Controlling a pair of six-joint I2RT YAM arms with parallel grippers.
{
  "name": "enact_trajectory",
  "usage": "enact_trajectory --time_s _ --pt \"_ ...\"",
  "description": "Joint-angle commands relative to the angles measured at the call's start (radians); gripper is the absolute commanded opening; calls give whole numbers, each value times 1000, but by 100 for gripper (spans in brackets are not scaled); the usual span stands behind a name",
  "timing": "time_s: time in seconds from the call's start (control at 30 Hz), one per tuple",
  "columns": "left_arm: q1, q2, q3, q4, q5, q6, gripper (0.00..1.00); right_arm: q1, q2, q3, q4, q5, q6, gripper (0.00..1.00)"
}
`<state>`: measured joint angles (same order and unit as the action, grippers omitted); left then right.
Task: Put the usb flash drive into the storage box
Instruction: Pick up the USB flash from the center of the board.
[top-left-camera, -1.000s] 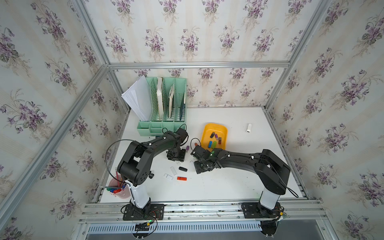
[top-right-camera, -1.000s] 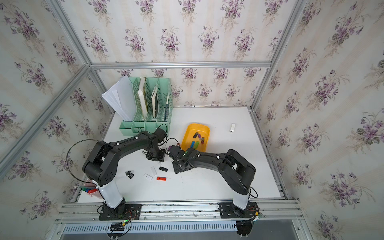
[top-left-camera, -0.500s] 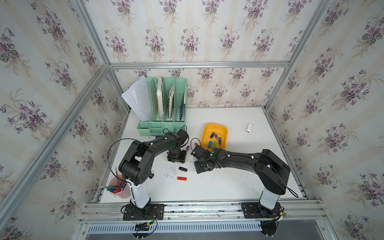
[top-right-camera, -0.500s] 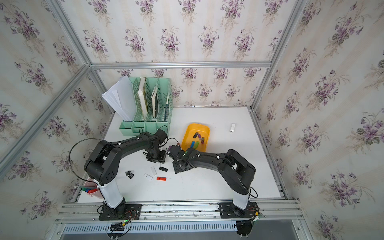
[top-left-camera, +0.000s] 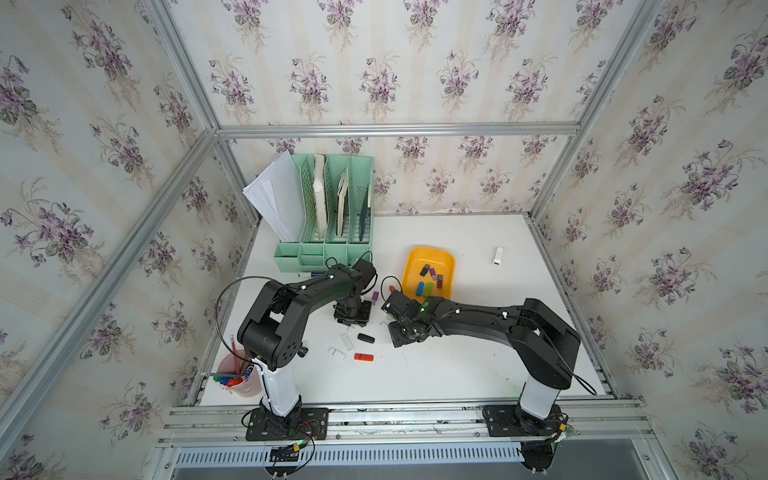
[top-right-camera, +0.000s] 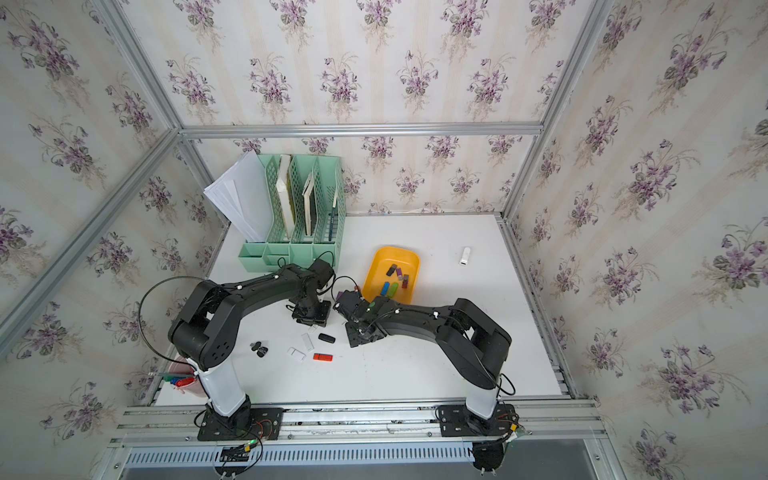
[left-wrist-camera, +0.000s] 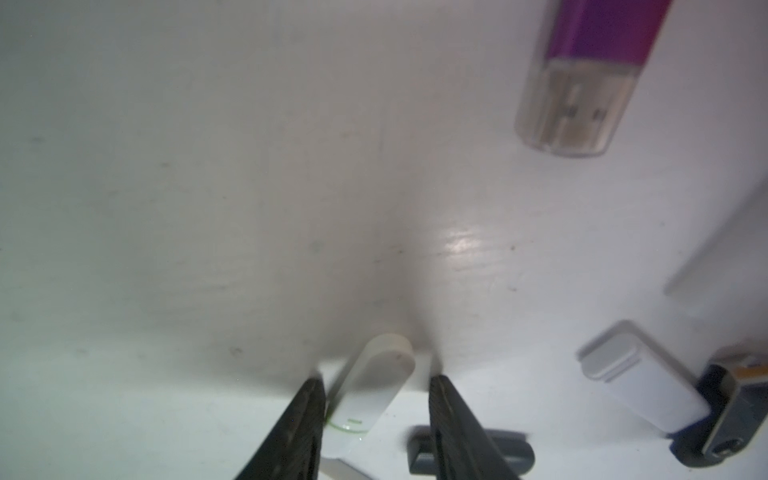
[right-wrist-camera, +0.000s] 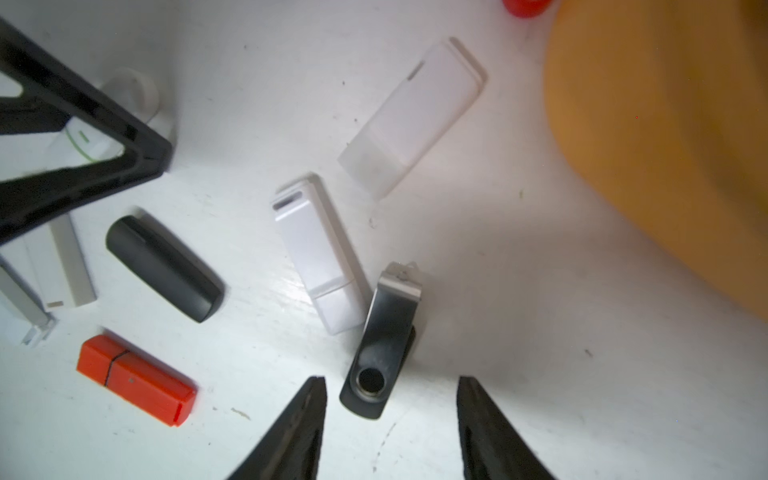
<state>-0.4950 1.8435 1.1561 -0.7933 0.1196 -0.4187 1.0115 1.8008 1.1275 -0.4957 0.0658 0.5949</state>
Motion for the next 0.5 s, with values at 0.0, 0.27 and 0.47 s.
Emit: enact_trajectory --time_s 0.0,0.27,0.47 --pt "-1 9 7 -15 -2 18 42 -1 2 2 -4 12 -5 56" --pt "0 13 -6 -21 -12 18 33 -1 20 23 0 1 2 56" --pt "0 13 -10 -19 -15 18 30 -1 53 44 -26 16 2 55"
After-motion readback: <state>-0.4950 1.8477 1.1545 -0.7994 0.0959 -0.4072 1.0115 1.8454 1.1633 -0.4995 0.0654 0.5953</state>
